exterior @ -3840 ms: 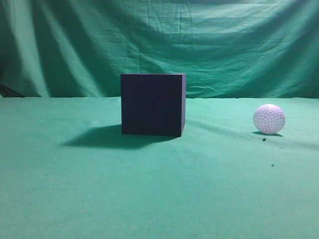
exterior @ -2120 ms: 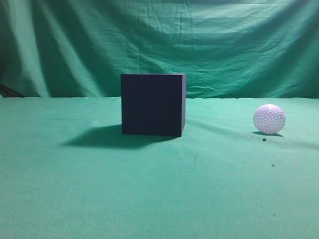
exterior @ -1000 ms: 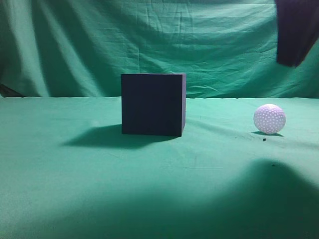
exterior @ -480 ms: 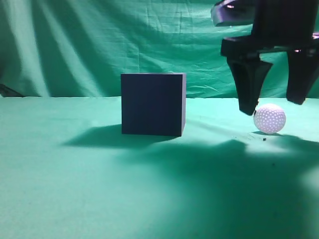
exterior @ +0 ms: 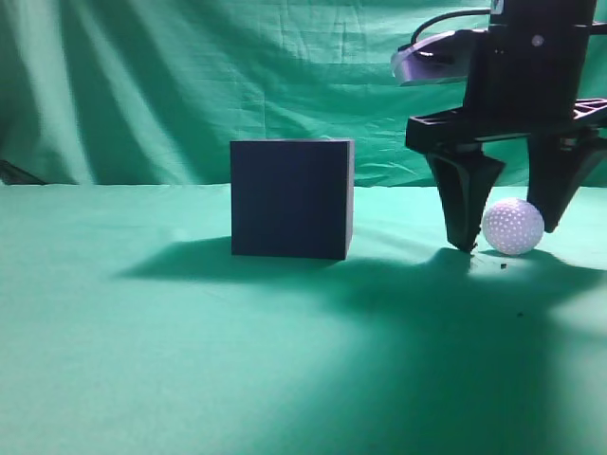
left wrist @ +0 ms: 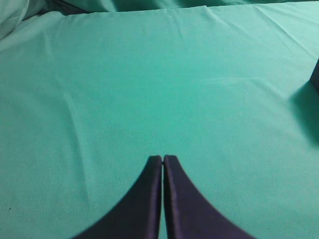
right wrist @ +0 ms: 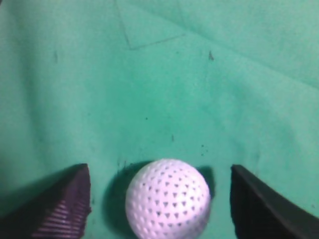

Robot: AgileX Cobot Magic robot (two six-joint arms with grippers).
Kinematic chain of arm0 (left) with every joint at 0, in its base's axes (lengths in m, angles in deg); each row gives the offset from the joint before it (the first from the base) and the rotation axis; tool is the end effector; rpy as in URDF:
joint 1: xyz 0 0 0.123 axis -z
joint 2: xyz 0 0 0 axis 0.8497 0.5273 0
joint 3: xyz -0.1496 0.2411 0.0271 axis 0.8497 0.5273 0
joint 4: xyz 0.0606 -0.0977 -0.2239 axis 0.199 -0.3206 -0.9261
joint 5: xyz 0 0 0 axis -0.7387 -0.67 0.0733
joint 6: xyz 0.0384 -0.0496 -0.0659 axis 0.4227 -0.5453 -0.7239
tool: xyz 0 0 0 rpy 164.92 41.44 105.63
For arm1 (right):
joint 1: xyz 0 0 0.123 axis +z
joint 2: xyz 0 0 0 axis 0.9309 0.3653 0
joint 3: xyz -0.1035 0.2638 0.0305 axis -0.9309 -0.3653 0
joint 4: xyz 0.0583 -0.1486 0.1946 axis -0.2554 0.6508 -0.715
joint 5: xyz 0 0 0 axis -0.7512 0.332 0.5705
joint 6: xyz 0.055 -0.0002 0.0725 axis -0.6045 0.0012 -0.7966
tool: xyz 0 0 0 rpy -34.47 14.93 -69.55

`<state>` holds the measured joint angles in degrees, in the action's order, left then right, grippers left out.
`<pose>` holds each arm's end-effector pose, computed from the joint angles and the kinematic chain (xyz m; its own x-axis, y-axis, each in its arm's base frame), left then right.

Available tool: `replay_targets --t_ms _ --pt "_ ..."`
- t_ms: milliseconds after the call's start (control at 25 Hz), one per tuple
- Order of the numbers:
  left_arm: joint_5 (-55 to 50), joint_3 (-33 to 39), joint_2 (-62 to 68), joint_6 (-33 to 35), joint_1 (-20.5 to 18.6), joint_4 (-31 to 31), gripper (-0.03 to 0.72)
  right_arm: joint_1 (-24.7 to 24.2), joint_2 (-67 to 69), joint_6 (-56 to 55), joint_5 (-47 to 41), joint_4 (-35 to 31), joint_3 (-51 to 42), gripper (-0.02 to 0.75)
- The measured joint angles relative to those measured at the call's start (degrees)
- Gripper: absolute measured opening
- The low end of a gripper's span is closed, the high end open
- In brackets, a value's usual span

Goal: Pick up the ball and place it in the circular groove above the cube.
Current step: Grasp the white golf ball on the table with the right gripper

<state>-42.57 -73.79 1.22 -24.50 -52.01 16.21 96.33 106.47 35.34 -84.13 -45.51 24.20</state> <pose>0.0523 -0.0028 0.1735 -0.2714 0.0768 -0.9594 0.0906 0.9944 0.0540 0.3092 0.1521 0.1659 -0.8779 -0.4192 -0.2313 -0.4091 0.9078 -0.0923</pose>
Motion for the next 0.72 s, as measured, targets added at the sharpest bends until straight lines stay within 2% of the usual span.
replay_targets --t_ms 200,480,600,720 --pt "0.00 0.00 0.00 0.00 0.00 0.00 0.000 0.00 0.89 -0.09 0.00 0.09 0.00 0.304" --pt "0.00 0.00 0.00 0.00 0.00 0.00 0.000 0.02 -1.52 -0.36 -5.42 -0.04 5.58 0.308" --pt "0.00 0.00 0.00 0.00 0.00 0.00 0.000 0.49 -5.43 -0.11 -6.47 -2.71 9.71 0.308" --pt "0.00 0.00 0.00 0.00 0.00 0.00 0.000 2.94 -8.52 2.84 -6.99 -6.78 12.80 0.308"
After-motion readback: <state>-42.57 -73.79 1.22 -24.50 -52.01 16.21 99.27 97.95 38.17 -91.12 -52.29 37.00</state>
